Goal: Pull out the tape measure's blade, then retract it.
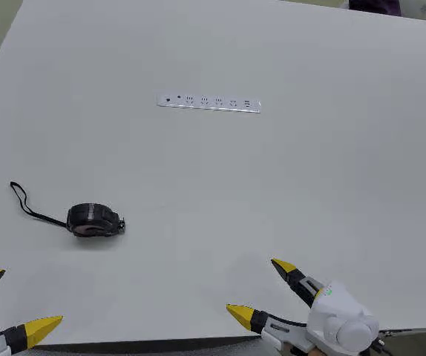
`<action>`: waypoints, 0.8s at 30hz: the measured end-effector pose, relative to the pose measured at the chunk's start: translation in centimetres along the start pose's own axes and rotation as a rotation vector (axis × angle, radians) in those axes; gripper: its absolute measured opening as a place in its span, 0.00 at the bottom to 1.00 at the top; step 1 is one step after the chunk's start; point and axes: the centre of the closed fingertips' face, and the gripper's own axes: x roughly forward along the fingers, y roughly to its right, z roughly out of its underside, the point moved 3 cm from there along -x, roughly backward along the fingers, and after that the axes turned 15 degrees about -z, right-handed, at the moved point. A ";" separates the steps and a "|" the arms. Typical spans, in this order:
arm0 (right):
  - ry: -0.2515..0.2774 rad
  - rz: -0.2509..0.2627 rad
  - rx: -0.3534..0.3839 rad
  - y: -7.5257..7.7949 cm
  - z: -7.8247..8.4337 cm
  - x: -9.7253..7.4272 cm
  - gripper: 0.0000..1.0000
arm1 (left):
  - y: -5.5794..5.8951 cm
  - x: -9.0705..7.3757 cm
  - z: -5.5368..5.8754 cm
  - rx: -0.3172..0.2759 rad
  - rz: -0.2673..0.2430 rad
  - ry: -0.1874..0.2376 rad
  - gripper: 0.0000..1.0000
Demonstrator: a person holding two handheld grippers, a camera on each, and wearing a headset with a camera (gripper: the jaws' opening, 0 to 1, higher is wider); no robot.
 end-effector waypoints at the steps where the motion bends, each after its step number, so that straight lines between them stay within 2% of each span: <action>1: 0.002 -0.001 0.002 0.0 0.0 0.0 0.75 | 0.1 0.0 0.0 0.001 0.002 0.000 0.83; 24: 0.004 -0.007 -0.002 0.0 0.2 0.1 0.74 | 0.3 0.0 0.0 0.010 0.006 -0.006 0.83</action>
